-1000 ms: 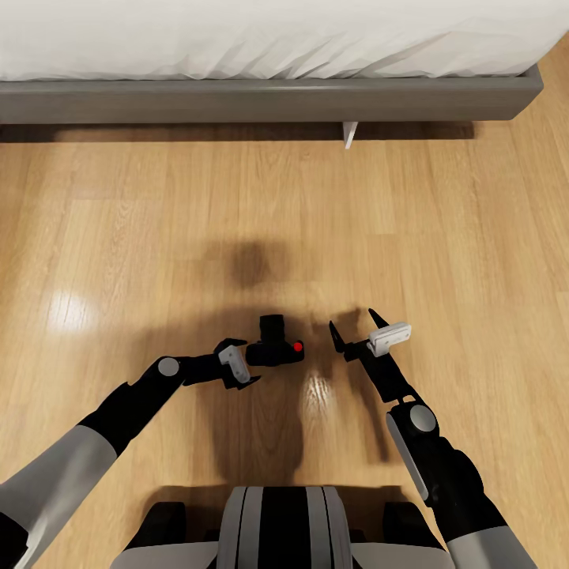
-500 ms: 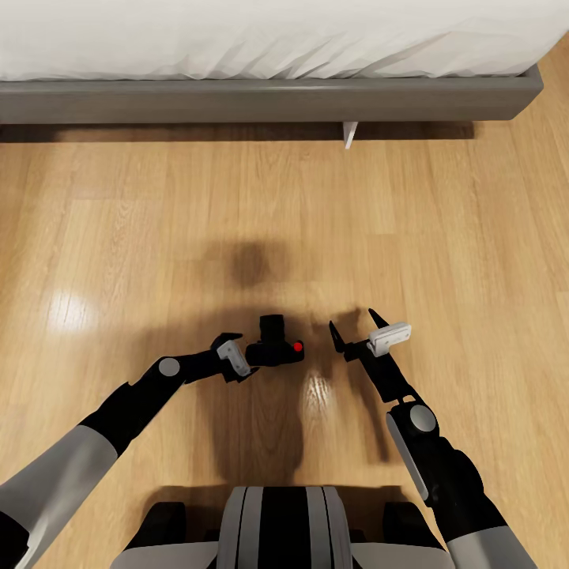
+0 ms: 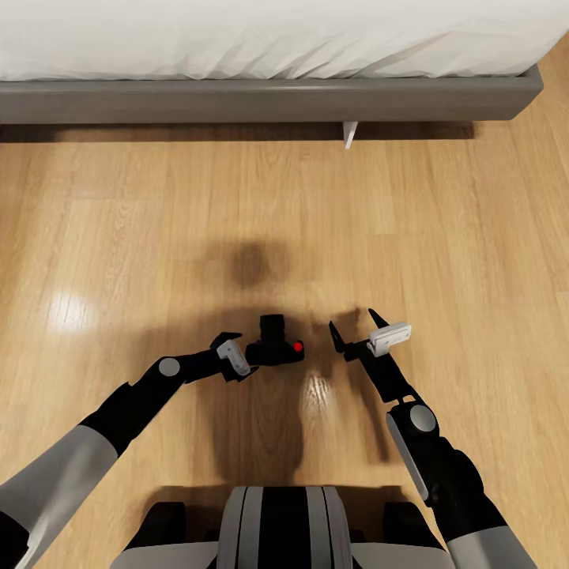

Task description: Attach the digital camera to the camera tripod in the bedroom.

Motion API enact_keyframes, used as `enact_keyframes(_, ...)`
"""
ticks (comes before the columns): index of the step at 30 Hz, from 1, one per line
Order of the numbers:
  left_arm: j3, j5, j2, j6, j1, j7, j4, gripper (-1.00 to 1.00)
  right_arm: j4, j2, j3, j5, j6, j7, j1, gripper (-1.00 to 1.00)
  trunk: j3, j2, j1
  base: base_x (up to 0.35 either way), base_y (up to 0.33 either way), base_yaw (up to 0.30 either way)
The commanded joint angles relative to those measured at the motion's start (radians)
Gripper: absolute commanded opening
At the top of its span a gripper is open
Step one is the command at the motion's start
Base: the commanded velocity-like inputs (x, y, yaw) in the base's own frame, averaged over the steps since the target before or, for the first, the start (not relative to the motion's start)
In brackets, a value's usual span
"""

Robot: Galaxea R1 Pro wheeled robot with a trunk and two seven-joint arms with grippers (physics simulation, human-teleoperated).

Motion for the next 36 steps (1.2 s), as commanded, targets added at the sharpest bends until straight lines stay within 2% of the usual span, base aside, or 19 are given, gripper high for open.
enact_keyframes(1, -0.001, -0.008, 0.001, -0.001, 0.000, -0.001, -0.001, 1.00, 0.000, -0.001, 0.001, -0.001, -0.003, 0.002, 0.000, 1.00, 0.000, 0.000, 0.000, 0.000, 0.000, 0.000)
enact_keyframes(15, -0.001, -0.008, -0.003, -0.001, 0.000, 0.000, -0.002, 1.00, 0.000, -0.001, 0.001, -0.001, -0.003, 0.002, 0.000, 1.00, 0.000, 0.000, 0.000, 0.000, 0.000, 0.000)
enact_keyframes(36, -0.001, -0.008, -0.036, -0.001, -0.001, 0.000, 0.009, 1.00, 0.000, -0.001, 0.001, -0.001, -0.003, 0.002, 0.000, 1.00, 0.000, 0.000, 0.000, 0.000, 0.000, 0.000)
